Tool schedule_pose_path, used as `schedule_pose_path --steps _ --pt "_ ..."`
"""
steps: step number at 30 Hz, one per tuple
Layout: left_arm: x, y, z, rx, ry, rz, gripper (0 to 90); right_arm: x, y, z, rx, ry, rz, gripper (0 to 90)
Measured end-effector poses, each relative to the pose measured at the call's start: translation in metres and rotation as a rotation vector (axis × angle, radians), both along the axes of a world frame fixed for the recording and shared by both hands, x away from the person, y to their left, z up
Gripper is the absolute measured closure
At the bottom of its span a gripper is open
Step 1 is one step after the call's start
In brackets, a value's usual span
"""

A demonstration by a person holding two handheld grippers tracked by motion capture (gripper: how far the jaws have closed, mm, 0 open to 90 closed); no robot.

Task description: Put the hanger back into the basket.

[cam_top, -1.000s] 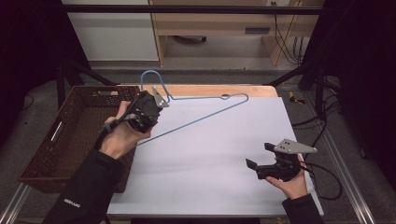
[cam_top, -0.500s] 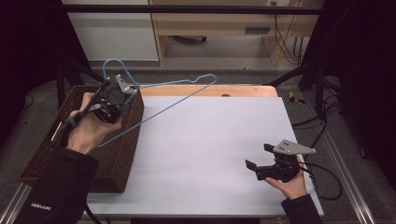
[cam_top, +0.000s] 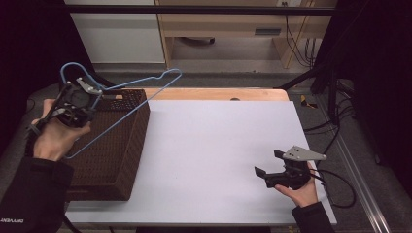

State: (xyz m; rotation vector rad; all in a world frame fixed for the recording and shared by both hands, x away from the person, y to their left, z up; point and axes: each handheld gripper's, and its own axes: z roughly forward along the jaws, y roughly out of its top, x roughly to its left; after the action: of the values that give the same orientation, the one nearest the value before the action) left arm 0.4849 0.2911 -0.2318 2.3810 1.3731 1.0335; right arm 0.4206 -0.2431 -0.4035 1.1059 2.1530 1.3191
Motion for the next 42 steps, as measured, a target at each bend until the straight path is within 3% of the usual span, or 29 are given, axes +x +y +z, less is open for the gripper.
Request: schedule_pose_path --steps 5,9,14,19,24,28,34,39,42 --pt "0.002 0.033 -0.012 -0.007 0.014 0.082 87.4 0.000 0.000 0.000 -0.004 0.005 0.002 5.5" --pt "0.005 0.050 -0.023 0.016 0.028 0.132 87.3 0.001 0.001 -0.001 -0.003 0.005 0.003 5.5" --pt "0.012 0.066 -0.039 0.015 0.055 0.182 87.3 0.001 0.001 -0.001 -0.007 0.004 0.003 5.4" --pt "0.018 0.071 -0.059 0.029 0.084 0.211 87.3 0.001 0.001 -0.001 -0.009 0.005 0.004 5.4" --pt "0.023 0.072 -0.087 0.039 0.134 0.227 87.3 0.001 0.001 -0.001 -0.011 0.005 0.005 5.4" --pt "0.027 0.073 -0.106 -0.009 0.159 0.235 87.2 0.001 0.002 -0.002 -0.010 0.004 0.003 5.2" --pt "0.030 0.080 -0.121 -0.051 0.164 0.300 87.2 0.001 0.002 -0.002 -0.013 0.005 0.002 5.2" --pt "0.031 0.082 -0.132 -0.002 0.188 0.324 87.2 0.002 0.002 -0.002 -0.014 0.007 0.002 5.1" --pt "0.031 0.082 -0.141 -0.028 0.212 0.316 87.2 0.002 0.002 -0.002 -0.013 0.007 0.003 5.1"
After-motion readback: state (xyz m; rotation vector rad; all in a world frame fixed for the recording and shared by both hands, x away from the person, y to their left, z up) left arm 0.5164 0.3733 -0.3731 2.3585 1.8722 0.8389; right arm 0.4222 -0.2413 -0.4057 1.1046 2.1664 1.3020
